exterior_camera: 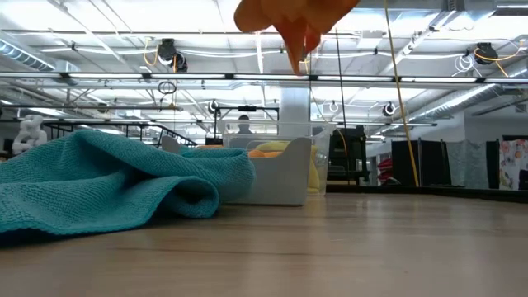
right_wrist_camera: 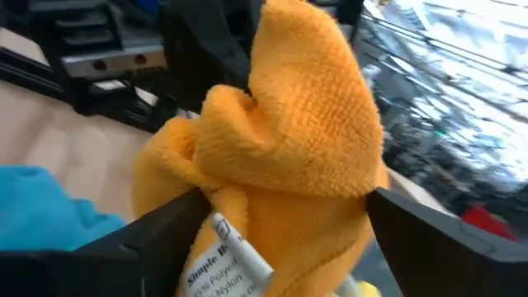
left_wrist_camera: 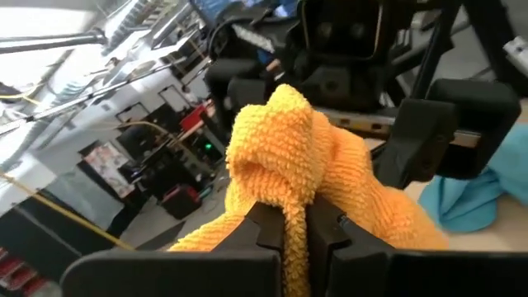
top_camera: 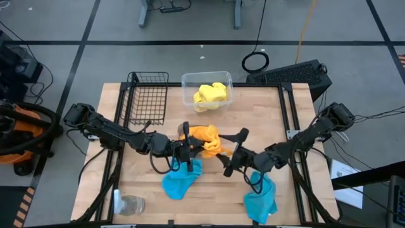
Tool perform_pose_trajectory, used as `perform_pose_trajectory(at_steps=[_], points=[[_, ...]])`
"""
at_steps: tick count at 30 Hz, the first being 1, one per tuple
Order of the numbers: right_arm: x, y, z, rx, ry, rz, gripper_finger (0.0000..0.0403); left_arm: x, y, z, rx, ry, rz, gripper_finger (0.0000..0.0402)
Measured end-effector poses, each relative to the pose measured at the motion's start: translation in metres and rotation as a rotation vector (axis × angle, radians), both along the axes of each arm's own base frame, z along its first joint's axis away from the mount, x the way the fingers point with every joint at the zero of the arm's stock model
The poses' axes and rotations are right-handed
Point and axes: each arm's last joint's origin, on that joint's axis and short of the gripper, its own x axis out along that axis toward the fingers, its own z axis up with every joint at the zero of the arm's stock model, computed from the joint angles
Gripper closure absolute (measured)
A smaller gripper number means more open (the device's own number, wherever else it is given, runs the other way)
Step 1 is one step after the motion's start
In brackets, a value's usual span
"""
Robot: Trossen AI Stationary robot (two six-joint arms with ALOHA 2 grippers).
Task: Sort microfiber towel by color & place in baskets
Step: Put the orange microfiber cloth into the gray bin
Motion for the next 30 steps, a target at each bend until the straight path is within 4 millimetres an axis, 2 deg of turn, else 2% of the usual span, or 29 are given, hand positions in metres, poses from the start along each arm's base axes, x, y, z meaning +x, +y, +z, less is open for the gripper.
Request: perform_pose_trajectory(at_steps=[5, 11, 15, 22, 24, 30], points=[[0.005, -0.007, -0.001, 0.04, -0.001, 0.049, 0.0102, 0.0, -0.001, 0.0, -0.01, -0.004, -0.064, 0.0391], [0.007, -0.011, -0.003, 0.035, 0.022, 0.06, 0.0159, 0.0, -0.003, -0.001, -0.005, 0.007, -0.118, 0.0384], [0.007, -0.012, -0.004, 0.032, 0.027, 0.059, 0.022, 0.0, -0.003, -0.002, -0.001, 0.021, -0.12, 0.0379], [0.007, -0.012, -0.004, 0.013, 0.036, 0.059, 0.036, 0.0, -0.003, -0.004, -0.047, 0.034, -0.122, 0.0372], [0.008, -0.014, -0.004, 0.013, 0.035, 0.05, 0.0387, 0.0, -0.003, -0.004, -0.076, 0.04, -0.114, 0.0356], [0.012, -0.027, -0.006, 0.061, 0.03, -0.002, 0.0388, -0.003, -0.002, -0.014, -0.058, 0.135, 0.1, 0.026]])
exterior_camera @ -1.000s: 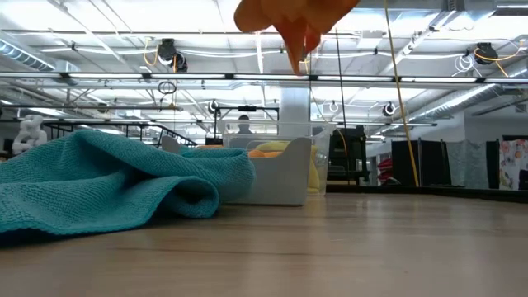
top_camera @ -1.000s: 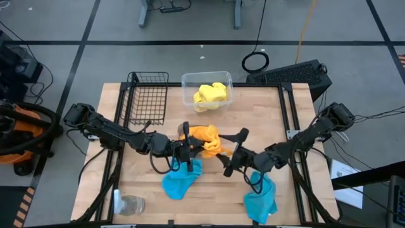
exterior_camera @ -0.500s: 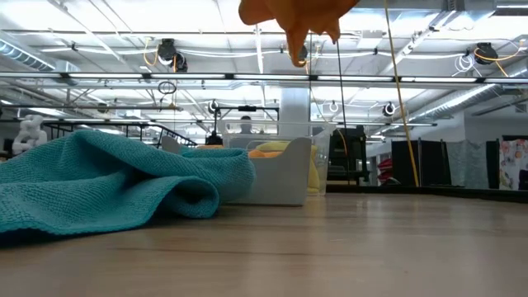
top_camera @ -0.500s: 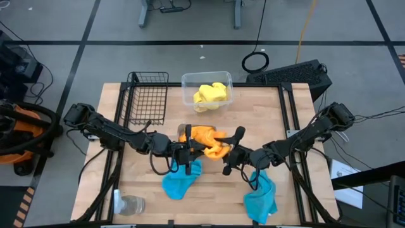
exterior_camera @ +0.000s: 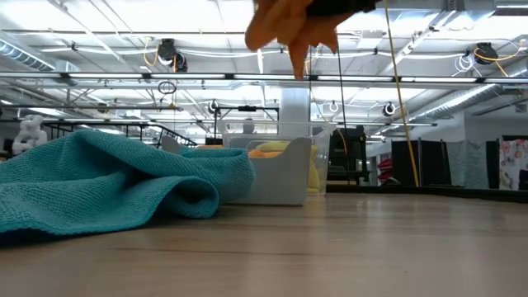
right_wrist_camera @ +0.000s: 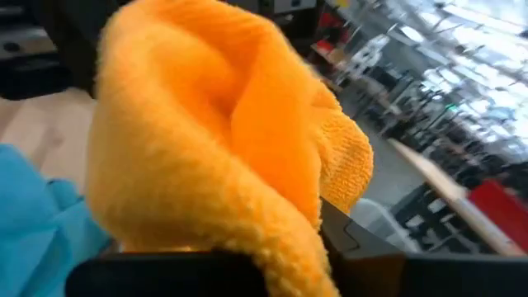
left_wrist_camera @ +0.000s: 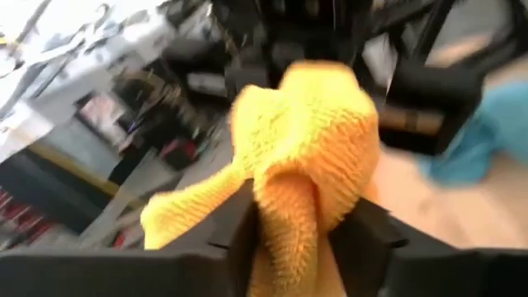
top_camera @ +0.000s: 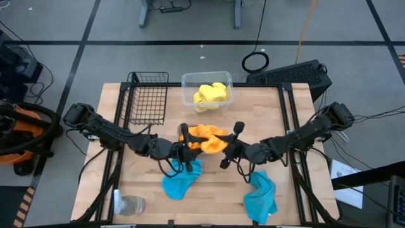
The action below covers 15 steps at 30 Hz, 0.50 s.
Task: Sort microfiber towel by color & place in baskets
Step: Put the orange microfiber cloth into the gray bin
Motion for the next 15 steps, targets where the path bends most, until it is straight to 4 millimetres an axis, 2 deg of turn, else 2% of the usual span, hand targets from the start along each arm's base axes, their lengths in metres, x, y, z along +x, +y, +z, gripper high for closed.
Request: perform_pose_trajectory(at_steps=[8, 11, 15], points=[[0.012, -0.028, -0.015, 0.177, 0.06, 0.054, 0.0397, -0.012, -0.007, -0.026, 0.077, 0.255, 0.111, 0.0128], [0.019, -0.038, -0.024, 0.237, 0.079, 0.065, 0.0396, -0.018, -0.007, -0.029, 0.084, 0.3, 0.142, 0.0101], [0.029, -0.051, -0.039, 0.32, 0.113, 0.085, 0.0396, -0.033, -0.005, -0.021, 0.049, 0.324, 0.197, 0.009]])
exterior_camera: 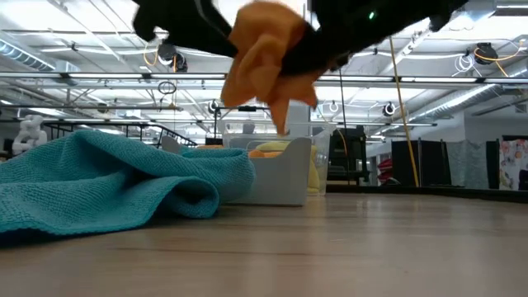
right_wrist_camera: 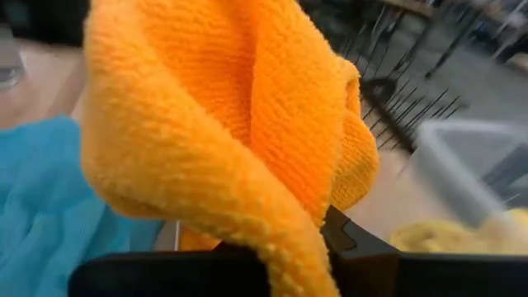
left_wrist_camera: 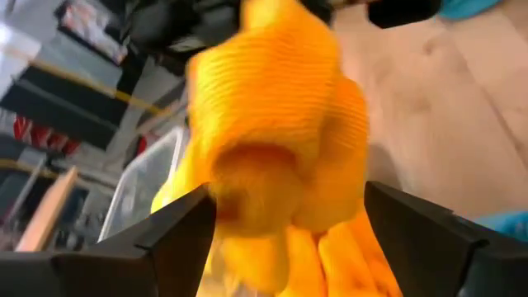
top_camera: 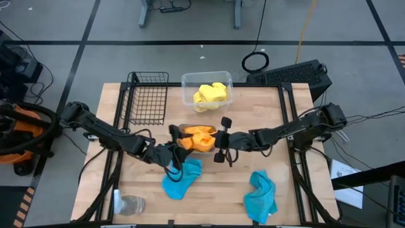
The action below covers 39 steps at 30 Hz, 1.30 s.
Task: Sort microfiber towel by color & place in baskets
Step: Put the orange microfiber cloth into the gray bin
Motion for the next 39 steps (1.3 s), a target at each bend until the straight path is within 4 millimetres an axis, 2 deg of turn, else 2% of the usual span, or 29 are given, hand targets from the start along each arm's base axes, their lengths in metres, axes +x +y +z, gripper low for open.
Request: perform_pose_trajectory(at_steps=[4, 8, 13, 16, 18, 21, 29, 34, 39], points=[[0.01, -0.013, -0.018, 0.07, 0.036, 0.01, 0.0395, -0.02, 0.005, 0.009, -0.087, 0.01, 0.078, 0.0088], [0.021, -0.022, -0.033, 0.144, 0.03, 0.055, 0.0395, -0.027, 0.008, 0.01, -0.148, 0.013, 0.129, 0.0088], [0.028, -0.029, -0.05, 0.236, 0.05, 0.056, 0.0395, -0.02, 0.006, 0.013, -0.14, -0.03, 0.089, 0.0092], [0.03, -0.029, -0.06, 0.248, 0.076, 0.045, 0.0389, -0.011, 0.003, 0.009, -0.186, -0.002, -0.044, 0.0108], [0.031, -0.03, -0.063, 0.245, 0.081, 0.038, 0.0379, -0.004, 0.001, 0.005, -0.212, 0.012, -0.12, 0.0123], [0.031, -0.03, -0.066, 0.252, 0.089, 0.03, 0.036, 0.009, 0.004, -0.006, -0.201, 0.019, -0.129, 0.0152], [0.031, -0.03, -0.066, 0.263, 0.09, 0.026, 0.0298, 0.042, 0.038, -0.051, -0.146, 0.133, -0.053, 0.0252], [0.024, -0.029, -0.059, 0.223, 0.14, 0.022, 0.0254, 0.046, 0.055, -0.063, -0.177, 0.188, 0.002, 0.0317], [0.009, -0.023, -0.04, 0.23, 0.18, 0.033, 0.0228, 0.043, 0.066, -0.068, -0.195, 0.233, 0.054, 0.0362]])
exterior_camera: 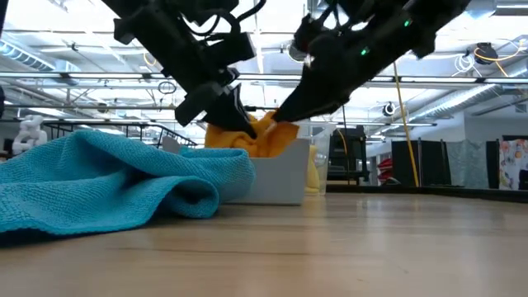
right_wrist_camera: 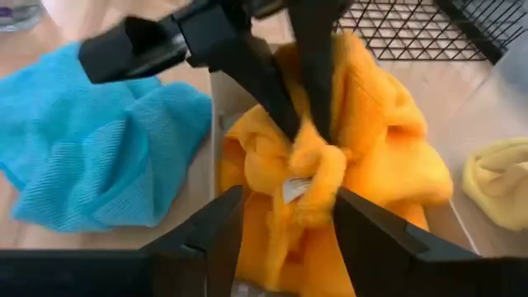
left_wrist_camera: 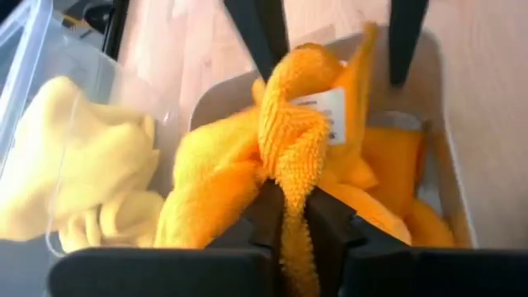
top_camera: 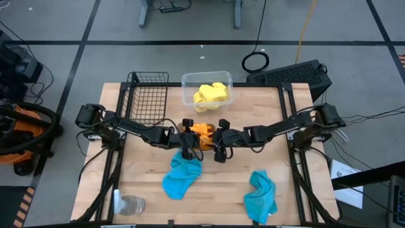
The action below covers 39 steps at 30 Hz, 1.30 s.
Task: Sort microfiber towel by color & place in baskets
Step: Put the orange microfiber cloth into the gray bin
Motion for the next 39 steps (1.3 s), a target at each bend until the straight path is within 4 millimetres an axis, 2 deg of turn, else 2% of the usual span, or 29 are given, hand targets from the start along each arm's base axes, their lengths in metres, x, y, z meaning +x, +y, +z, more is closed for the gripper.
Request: perform_pose_trajectory(at_steps=[6, 9, 13, 18, 20, 25, 31, 35, 39], points=[[-0.015, 0.014, 0.029, -0.013, -0.052, 0.052, 0.0222, -0.003, 0.012, -0.004, -0.06, 0.049, 0.039, 0.0385], [-0.015, 0.018, 0.032, -0.047, -0.071, 0.059, 0.0238, -0.002, 0.012, -0.004, -0.092, 0.039, 0.02, 0.0383], [-0.008, 0.012, 0.026, -0.054, -0.088, 0.041, 0.0291, 0.001, 0.01, -0.002, -0.132, 0.003, -0.017, 0.038], [-0.003, -0.002, 0.008, -0.064, -0.013, -0.003, 0.0377, 0.0, 0.009, -0.002, -0.15, 0.012, -0.014, 0.038], [-0.001, -0.006, 0.003, -0.062, 0.005, -0.01, 0.0396, 0.0, 0.008, -0.002, -0.15, 0.012, -0.019, 0.038], [0.008, -0.015, -0.009, -0.067, -0.014, -0.024, 0.0389, 0.001, 0.007, -0.002, -0.146, 0.006, -0.026, 0.038], [0.015, -0.031, -0.031, -0.011, 0.037, -0.035, 0.04, 0.001, 0.006, 0.002, -0.122, 0.022, -0.009, 0.0379], [0.015, -0.033, -0.033, 0.008, 0.042, -0.043, 0.0401, 0.001, -0.005, 0.02, -0.077, 0.029, 0.004, 0.0379], [0.014, -0.033, -0.032, 0.006, 0.049, -0.046, 0.0402, -0.003, -0.017, 0.046, -0.032, -0.06, 0.015, 0.0379]])
